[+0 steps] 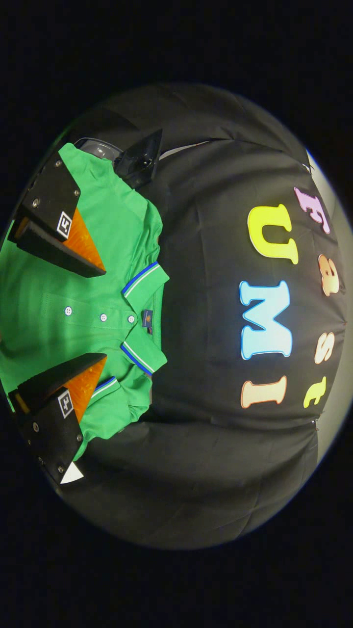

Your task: Put the clothes into the washing machine and then close the washing machine lid.

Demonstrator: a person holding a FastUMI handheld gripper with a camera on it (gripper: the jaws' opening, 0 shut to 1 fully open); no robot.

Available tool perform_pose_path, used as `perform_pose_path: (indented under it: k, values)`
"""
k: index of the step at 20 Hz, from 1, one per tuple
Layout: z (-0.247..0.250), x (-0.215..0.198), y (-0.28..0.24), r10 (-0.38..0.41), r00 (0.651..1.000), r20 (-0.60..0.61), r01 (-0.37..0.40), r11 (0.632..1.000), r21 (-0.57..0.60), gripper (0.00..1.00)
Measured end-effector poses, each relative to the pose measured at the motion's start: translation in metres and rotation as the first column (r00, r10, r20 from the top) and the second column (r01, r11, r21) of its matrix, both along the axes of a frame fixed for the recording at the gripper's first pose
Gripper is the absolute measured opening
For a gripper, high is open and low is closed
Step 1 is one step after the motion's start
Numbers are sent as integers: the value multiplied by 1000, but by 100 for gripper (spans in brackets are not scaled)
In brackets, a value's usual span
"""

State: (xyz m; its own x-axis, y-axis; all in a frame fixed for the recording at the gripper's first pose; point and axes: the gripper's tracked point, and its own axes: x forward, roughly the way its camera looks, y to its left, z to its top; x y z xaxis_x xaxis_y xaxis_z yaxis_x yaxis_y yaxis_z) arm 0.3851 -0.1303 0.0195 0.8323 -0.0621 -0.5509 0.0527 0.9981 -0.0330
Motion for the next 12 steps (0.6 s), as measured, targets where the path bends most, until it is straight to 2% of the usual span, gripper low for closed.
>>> perform_pose_path:
  k: [6, 9, 12]
  values:
    - [-17, 5, -4, 9, 996, -91, -8, 1000, 15, 96]
    - [-18, 5, -1, 29, 995, -98, -26, 999, 32, 96]
    - [-19, 3, 6, 89, 991, -95, -86, 996, 34, 93]
